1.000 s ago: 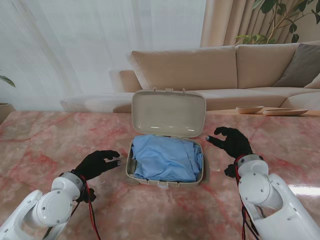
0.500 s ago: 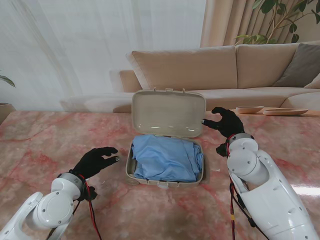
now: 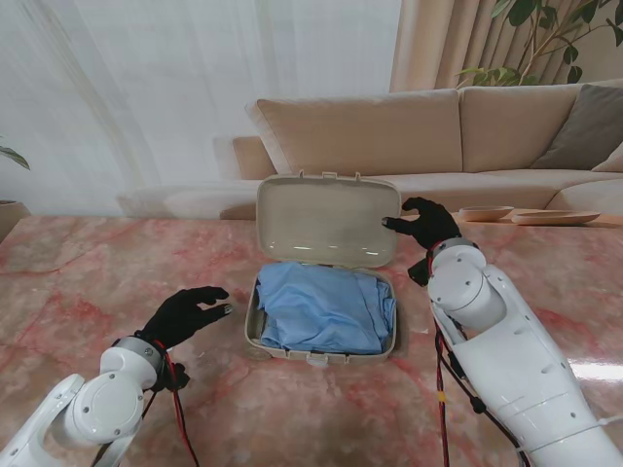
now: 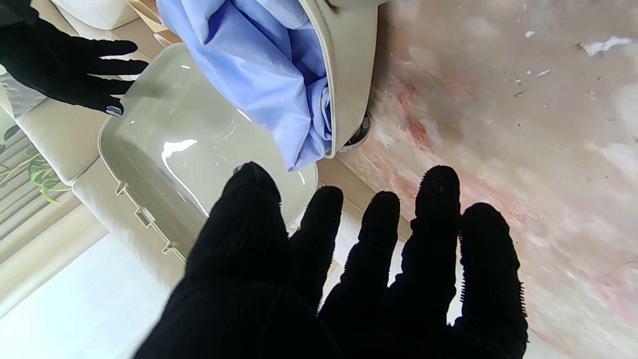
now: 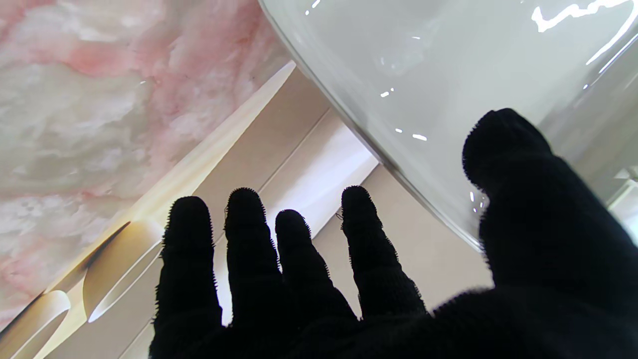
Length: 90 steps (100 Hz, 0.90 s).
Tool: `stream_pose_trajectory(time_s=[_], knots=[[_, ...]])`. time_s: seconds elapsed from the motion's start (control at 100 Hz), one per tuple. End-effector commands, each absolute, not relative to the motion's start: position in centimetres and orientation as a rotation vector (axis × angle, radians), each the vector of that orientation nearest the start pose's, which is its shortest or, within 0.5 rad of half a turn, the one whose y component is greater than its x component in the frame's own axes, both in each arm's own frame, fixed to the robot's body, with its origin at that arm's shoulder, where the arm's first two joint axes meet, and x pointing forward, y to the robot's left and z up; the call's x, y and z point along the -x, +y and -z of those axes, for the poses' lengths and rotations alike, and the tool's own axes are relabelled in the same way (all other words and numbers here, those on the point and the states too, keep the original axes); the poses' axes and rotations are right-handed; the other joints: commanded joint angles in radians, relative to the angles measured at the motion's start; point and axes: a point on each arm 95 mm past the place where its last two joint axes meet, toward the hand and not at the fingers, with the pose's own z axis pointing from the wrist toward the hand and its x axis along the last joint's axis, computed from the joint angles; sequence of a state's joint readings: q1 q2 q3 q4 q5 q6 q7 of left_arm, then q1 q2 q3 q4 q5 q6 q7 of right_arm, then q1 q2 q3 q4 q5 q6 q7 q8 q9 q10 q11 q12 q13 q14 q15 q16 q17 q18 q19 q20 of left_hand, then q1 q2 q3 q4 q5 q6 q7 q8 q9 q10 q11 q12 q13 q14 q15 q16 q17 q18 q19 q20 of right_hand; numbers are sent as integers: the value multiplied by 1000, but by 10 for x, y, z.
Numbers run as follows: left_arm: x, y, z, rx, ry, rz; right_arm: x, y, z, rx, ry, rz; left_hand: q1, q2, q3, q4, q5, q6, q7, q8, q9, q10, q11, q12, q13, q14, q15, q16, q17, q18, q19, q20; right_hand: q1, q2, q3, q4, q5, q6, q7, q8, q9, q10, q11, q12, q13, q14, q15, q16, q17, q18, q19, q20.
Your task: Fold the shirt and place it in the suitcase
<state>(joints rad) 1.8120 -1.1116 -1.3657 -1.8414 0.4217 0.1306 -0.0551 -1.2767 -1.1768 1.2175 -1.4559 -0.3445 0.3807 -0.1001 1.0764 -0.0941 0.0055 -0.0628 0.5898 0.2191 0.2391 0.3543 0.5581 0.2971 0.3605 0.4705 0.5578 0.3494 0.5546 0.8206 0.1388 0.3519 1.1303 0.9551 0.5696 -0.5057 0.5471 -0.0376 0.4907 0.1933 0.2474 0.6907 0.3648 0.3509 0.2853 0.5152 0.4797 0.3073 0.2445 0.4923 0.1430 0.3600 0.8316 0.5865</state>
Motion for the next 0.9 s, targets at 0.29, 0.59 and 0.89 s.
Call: stream_pose_trajectory(time_s=[0.29, 0.59, 0.89], knots=[[-345, 13, 322, 1928, 1106, 1707, -504, -22, 276, -1921, 768, -1567, 29, 38, -35, 18, -14, -40, 7, 7, 15, -22, -20, -6, -23, 28, -8, -4, -15, 22, -13, -11, -38, -9, 26, 8, 32, -21, 15, -7, -15, -12, -7, -15, -16, -26, -5, -7, -8, -1, -28, 42], [-345, 11, 324, 1938, 1107, 1704, -508, -17, 279, -1920, 763, -1582, 27, 39, -36, 18, -16, -42, 6, 8, 15, -23, -20, -6, -24, 28, -9, -4, -15, 24, -14, -10, -2, 0, 45, 7, 135, -37, 79, 17, 2, -18, 6, -12, -11, -32, 0, -6, -1, 0, -32, 51], [-345, 11, 325, 1944, 1104, 1703, -508, -14, 278, -1925, 725, -1600, 26, 40, -36, 18, -16, -42, 7, 8, 15, -24, -21, -6, -26, 28, -10, -4, -16, 25, -15, -9, 100, -21, 106, -47, 241, -102, 368, 107, 53, -27, 63, -13, 4, -34, 22, -17, 9, 0, -30, 59]])
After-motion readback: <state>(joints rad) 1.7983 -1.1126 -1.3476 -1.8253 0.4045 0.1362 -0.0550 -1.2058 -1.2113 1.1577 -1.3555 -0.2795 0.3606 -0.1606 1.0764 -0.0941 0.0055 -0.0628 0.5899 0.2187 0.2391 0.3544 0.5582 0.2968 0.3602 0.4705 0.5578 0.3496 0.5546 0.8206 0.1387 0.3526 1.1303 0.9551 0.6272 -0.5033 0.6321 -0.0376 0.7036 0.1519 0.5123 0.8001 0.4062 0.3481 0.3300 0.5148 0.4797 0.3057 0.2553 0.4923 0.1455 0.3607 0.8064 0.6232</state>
